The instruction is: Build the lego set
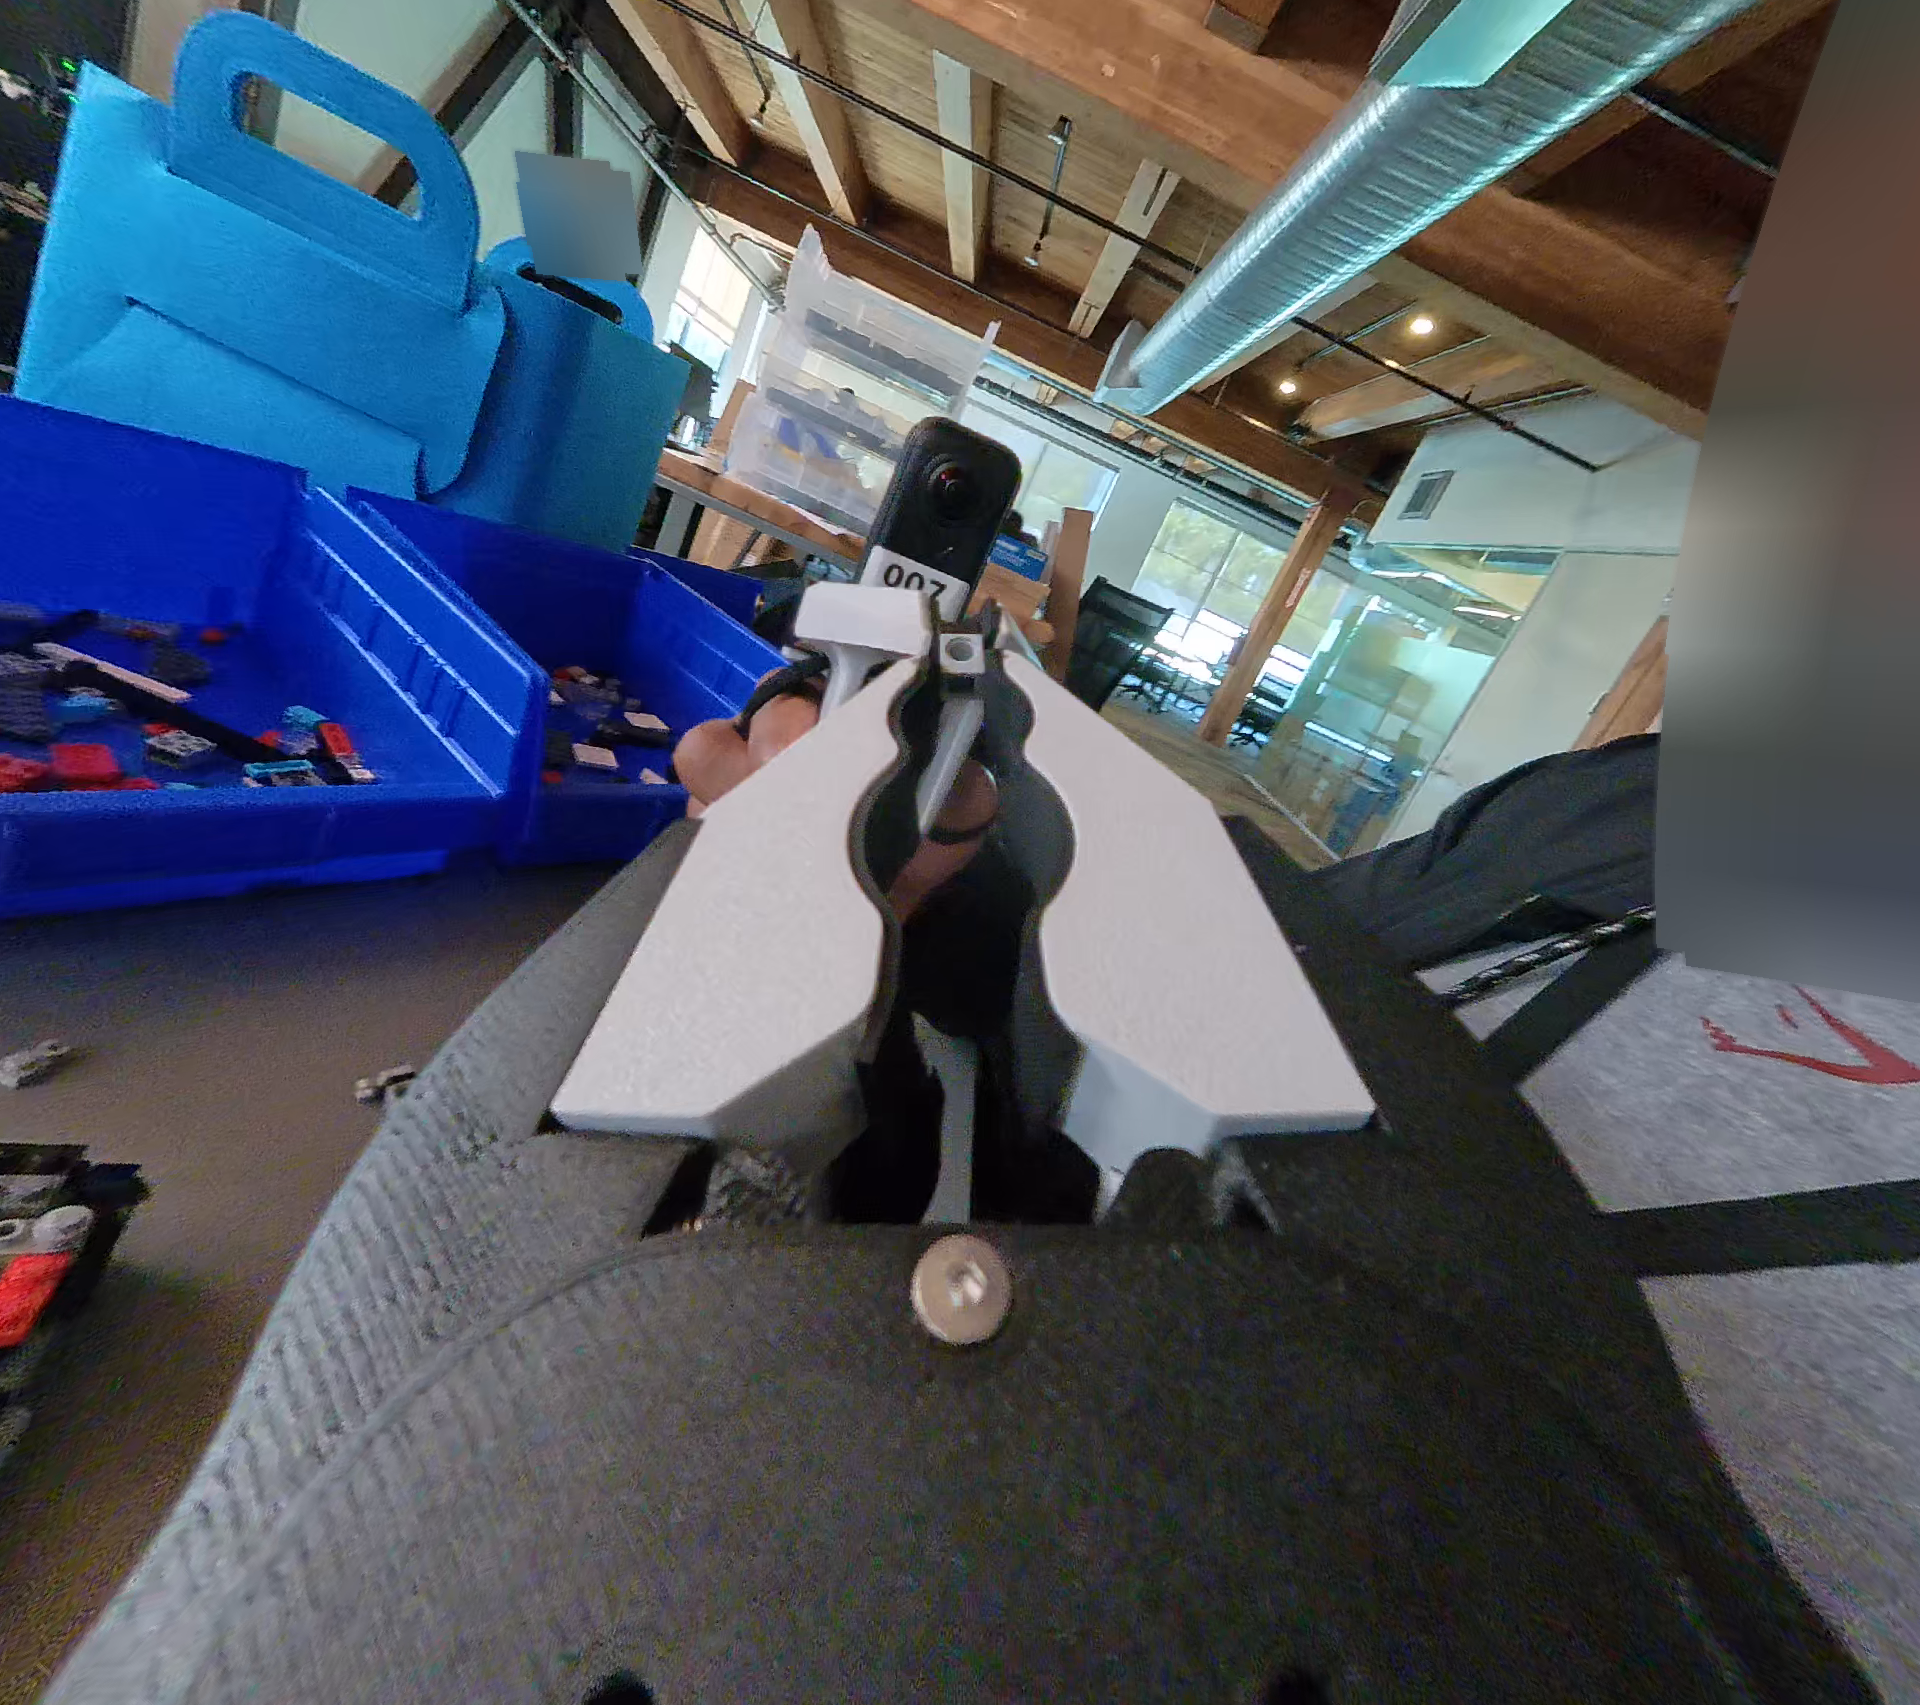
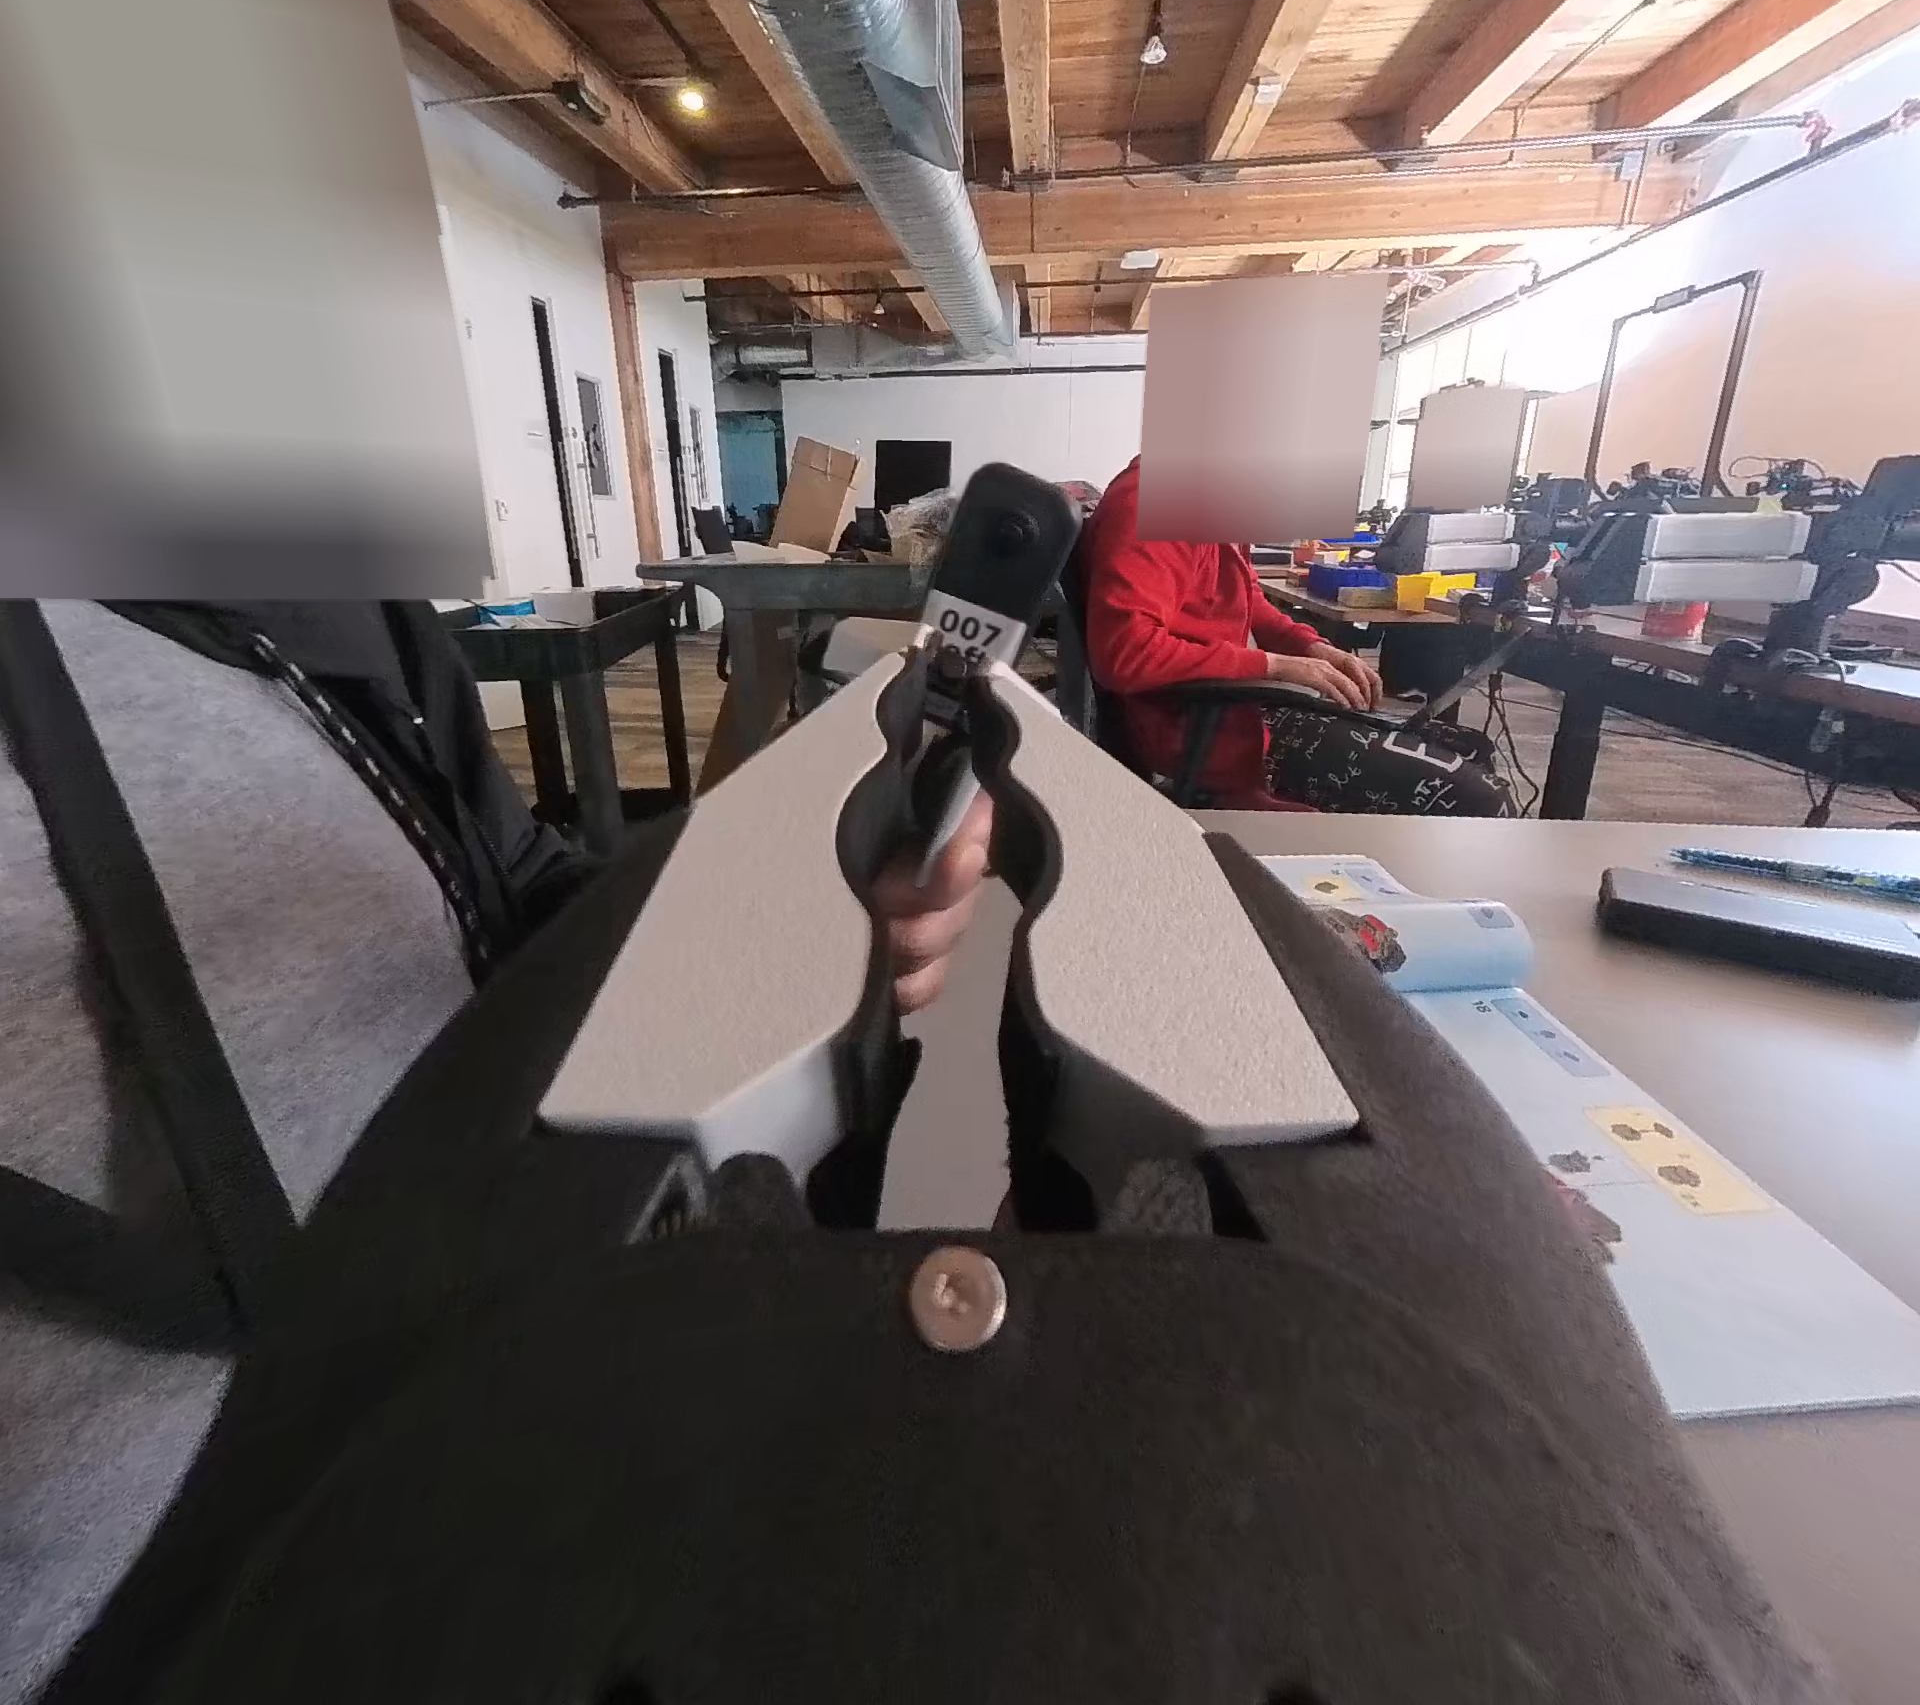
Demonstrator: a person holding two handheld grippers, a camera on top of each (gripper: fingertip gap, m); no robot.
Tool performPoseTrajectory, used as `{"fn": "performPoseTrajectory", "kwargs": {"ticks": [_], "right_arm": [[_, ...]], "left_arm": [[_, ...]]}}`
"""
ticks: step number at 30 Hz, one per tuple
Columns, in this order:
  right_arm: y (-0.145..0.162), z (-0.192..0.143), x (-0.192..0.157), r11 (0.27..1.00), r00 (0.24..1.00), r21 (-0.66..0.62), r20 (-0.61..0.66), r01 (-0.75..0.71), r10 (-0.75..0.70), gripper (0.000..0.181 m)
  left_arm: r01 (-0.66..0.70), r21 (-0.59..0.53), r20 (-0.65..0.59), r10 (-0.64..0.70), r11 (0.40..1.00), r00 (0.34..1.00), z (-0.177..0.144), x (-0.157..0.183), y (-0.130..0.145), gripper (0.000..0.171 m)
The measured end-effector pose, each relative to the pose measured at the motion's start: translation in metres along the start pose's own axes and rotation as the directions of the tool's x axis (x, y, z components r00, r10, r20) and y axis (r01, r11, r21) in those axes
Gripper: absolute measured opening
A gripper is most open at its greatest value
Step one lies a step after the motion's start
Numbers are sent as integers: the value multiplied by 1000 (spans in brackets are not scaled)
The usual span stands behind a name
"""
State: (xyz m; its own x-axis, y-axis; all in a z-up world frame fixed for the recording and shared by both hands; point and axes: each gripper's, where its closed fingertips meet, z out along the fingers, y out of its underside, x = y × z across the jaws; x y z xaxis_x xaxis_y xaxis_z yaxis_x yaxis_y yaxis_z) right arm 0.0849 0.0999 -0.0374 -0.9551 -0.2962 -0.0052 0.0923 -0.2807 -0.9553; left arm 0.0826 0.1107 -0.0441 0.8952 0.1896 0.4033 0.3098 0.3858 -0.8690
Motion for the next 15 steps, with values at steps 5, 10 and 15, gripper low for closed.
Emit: {"fn": "performPoseTrajectory", "kwargs": {"ticks": [5, 10, 15], "right_arm": [[0, 1, -2, 1000, 1000, -9, 11, 23, -23, 9], [0, 1, -2, 1000, 999, -12, 20, 29, -28, 9], [0, 2, -2, 1000, 1000, -10, 21, 22, -21, 9]], "left_arm": [[61, 5, -37, -61, 998, 997, 0, 2, 0, 8], [102, 9, -59, -101, 995, 993, -1, 3, 0, 8], [109, 14, -64, -108, 994, 992, -1, 3, -1, 8]]}}
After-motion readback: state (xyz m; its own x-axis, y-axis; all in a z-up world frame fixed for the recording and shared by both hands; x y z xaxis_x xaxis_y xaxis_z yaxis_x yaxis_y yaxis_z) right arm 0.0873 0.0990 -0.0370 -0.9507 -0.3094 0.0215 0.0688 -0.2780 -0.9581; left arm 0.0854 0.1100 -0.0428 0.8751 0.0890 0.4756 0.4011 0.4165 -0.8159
